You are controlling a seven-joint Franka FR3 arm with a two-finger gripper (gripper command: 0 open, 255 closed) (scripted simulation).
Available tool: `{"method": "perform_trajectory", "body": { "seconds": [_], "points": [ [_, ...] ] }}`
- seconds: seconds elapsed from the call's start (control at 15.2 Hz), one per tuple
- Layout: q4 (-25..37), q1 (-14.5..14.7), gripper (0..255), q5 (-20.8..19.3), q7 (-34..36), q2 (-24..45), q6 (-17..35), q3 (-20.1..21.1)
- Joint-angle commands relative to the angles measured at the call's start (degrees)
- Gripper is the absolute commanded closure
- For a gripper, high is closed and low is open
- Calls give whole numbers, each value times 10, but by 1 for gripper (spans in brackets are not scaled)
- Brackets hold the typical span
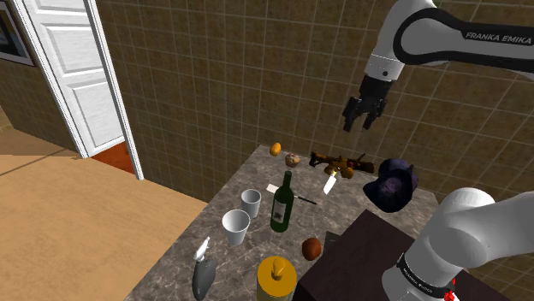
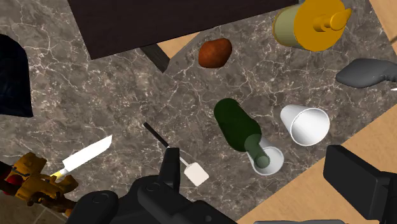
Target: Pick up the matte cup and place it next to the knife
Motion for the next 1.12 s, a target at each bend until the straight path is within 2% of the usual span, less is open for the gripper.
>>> {"method": "perform_trajectory", "body": {
  "seconds": [0.0, 0.53, 1.06],
  "points": [
    [0, 0, 0, 0, 0, 0, 0, 0],
    [-58, 12, 0, 16, 14, 100, 157, 14],
    [-64, 25, 0, 33, 23, 244, 306, 27]
  ]
}}
